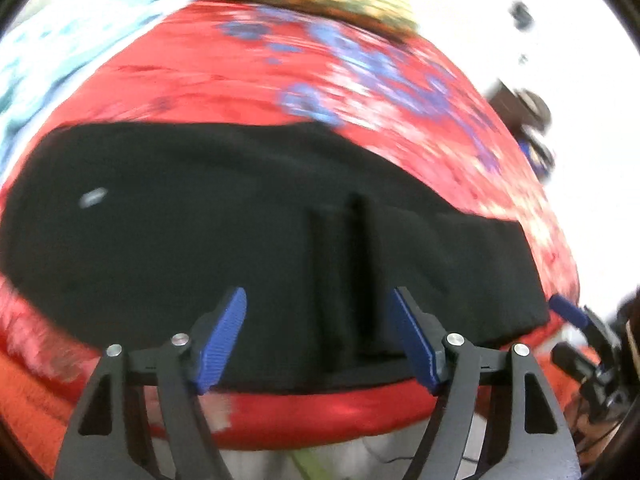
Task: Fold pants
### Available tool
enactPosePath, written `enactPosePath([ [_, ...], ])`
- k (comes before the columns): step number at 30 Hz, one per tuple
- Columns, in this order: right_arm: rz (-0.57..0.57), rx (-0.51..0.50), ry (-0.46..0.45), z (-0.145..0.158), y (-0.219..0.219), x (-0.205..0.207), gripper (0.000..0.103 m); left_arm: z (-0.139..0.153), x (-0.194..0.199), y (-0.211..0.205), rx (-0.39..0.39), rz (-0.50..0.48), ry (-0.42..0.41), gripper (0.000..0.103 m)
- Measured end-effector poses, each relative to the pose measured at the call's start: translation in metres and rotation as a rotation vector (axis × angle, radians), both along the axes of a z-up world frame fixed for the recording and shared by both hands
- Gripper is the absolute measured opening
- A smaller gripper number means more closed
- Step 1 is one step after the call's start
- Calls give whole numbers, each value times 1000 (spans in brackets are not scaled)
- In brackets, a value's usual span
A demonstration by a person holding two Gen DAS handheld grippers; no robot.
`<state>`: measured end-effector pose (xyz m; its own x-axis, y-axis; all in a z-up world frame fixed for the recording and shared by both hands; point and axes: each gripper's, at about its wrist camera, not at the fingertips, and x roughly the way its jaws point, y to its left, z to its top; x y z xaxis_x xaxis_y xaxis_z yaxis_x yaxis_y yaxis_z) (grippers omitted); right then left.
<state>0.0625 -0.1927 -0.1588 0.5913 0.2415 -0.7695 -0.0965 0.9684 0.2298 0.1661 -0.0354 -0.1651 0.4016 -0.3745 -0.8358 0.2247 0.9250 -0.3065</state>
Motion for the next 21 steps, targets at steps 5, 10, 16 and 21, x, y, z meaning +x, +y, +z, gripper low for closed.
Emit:
enactPosePath([
  [5, -165, 47, -40, 6, -41, -41, 89, -26, 10, -54, 147, -100, 50, 17],
  [10, -308, -77, -100, 25, -74, -53, 89, -18, 5, -57, 165, -89, 20, 3],
  [16, -508, -134, -33, 9, -125, -44, 89, -18, 2, -38, 260, -129, -19, 7],
  [21, -411, -267, 219, -45, -116, 7, 88, -23, -1, -41, 252, -138, -16, 38],
])
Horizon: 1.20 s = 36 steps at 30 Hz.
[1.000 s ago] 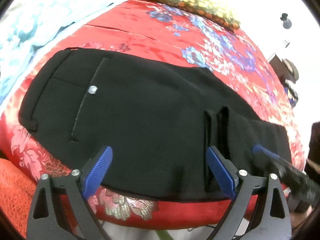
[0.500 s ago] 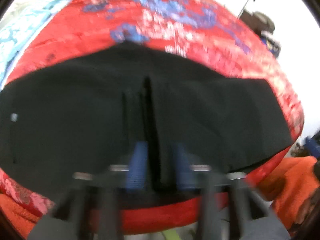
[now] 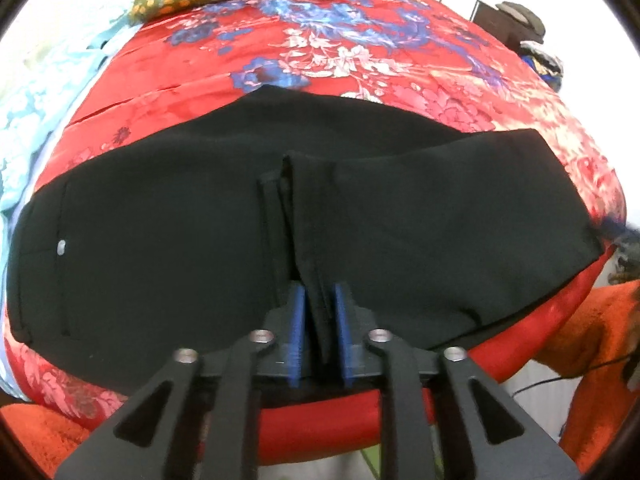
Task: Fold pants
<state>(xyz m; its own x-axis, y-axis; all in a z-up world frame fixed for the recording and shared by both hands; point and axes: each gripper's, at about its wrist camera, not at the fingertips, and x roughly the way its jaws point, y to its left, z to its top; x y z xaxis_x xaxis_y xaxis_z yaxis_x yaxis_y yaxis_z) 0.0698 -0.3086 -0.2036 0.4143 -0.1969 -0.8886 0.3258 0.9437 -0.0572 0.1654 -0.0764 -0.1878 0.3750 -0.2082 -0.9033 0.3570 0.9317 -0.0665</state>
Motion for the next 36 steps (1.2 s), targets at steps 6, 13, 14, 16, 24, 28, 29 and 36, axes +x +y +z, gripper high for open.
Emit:
enactPosePath([
  [6, 20, -74, 70, -15, 6, -4, 90, 26, 15, 70, -132, 226, -64, 69],
  [13, 10, -156, -107, 23, 17, -17, 90, 29, 14, 90, -216, 296, -77, 68],
  [14, 18, -155, -149, 31, 19, -20, 90, 31, 12, 79, -205, 254, -90, 69],
  [16, 41, -148, -226, 45, 27, -23, 90, 31, 6, 53, -170, 173, -111, 71],
  [24, 241, -81, -208, 37, 72, -1, 91, -10, 4, 14, 80, 91, -46, 68],
  [28, 305, -4, -191, 24, 87, 6, 91, -4, 2, 19, 47, 89, -47, 71],
  [29, 314, 6, -167, 18, 90, 8, 91, -3, 2, 20, 42, 90, -46, 77],
  [36, 318, 39, -178, 14, 95, 11, 91, 15, 11, 59, -19, 179, -43, 81],
])
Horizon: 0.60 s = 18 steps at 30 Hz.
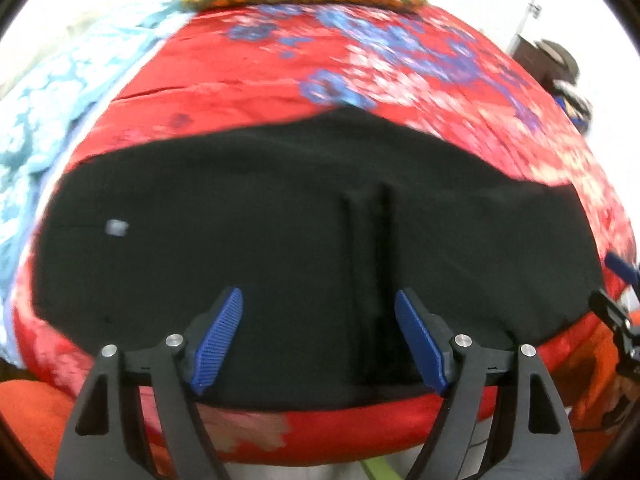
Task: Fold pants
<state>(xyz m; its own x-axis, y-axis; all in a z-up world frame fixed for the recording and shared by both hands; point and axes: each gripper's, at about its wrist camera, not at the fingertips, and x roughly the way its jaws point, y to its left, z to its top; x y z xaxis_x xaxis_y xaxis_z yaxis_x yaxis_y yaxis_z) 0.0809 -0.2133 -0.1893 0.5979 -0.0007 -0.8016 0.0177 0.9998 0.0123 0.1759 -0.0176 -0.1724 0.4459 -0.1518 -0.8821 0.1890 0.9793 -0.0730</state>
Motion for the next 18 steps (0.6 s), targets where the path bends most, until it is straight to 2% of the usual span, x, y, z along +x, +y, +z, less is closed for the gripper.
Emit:
enactPosePath([
  [4, -8, 19, 1, 0, -2, 3, 91, 27, 23, 70, -61, 156, -31, 84],
  [7, -4, 35, 8, 0, -3, 4, 91, 41, 49, 152, -104, 314, -36, 88],
  [8, -3, 37, 10, 0, -3, 3, 91, 40, 56, 167, -111, 325, -20, 90],
  [10, 1, 45, 15, -2, -1, 3, 91, 30, 75, 198, -115, 297, 65, 90],
  [11, 3, 51, 21, -3, -1, 3, 91, 19, 85, 214, -88, 285, 112, 90],
  [13, 7, 56, 29, -5, 1, 4, 91, 7, 92, 226, -84, 267, 156, 90],
  [16, 16, 53, 38, -7, 7, 5, 91, -21, 101, 237, -180, 242, 233, 90],
  [18, 24, 48, 44, -8, 10, 6, 91, -32, 104, 232, -207, 210, 247, 90],
])
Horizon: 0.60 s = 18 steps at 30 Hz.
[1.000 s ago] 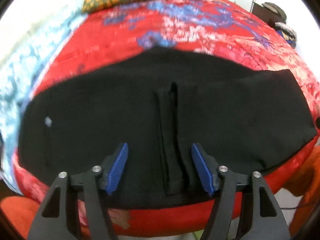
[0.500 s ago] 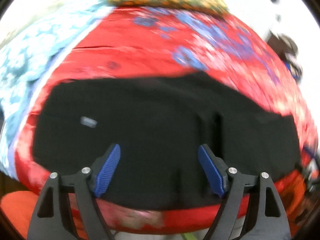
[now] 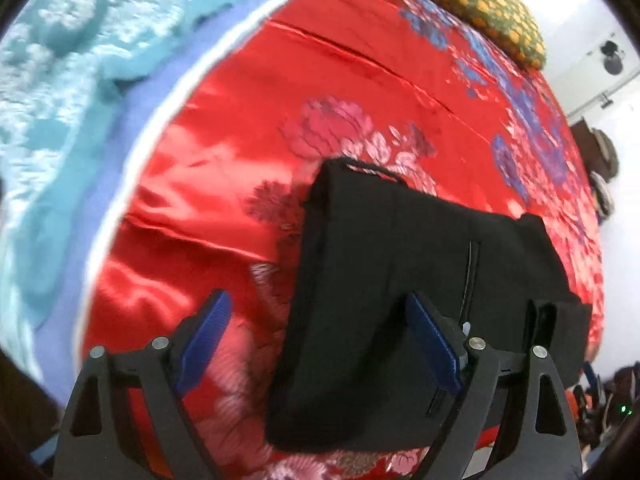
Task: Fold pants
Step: 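Grasp the trouser waistband with the left gripper and lift it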
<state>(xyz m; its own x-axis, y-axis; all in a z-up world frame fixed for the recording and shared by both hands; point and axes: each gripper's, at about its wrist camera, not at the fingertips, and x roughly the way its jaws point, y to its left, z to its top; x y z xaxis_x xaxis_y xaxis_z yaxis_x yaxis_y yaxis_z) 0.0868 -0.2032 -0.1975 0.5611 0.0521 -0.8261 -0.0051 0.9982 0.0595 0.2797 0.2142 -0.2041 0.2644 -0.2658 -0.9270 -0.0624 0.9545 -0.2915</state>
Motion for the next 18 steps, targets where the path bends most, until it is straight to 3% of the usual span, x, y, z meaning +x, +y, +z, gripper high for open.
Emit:
enactPosePath([
  [4, 18, -13, 16, -3, 6, 2, 91, -14, 9, -10, -98, -53, 17, 89],
  [7, 22, -10, 24, -5, 7, 4, 91, -25, 9, -8, -139, -28, 27, 84],
  [8, 22, -9, 25, -6, 8, 4, 91, -25, 10, -8, -150, -29, 23, 71],
  [9, 22, -6, 27, -7, 8, 5, 91, -24, 9, -10, -187, -40, 25, 47],
  [10, 23, -4, 28, -7, 8, 6, 91, -21, 9, -12, -211, -45, 34, 45],
  [12, 23, 0, 26, -8, 8, 7, 91, -12, 3, -17, -181, -68, 4, 29],
  [15, 18, 15, 16, -5, 6, 8, 91, 3, -4, -17, -209, -18, -1, 22],
  [18, 0, 37, -12, 2, 0, 8, 91, 19, -14, -15, -273, 79, 22, 21],
])
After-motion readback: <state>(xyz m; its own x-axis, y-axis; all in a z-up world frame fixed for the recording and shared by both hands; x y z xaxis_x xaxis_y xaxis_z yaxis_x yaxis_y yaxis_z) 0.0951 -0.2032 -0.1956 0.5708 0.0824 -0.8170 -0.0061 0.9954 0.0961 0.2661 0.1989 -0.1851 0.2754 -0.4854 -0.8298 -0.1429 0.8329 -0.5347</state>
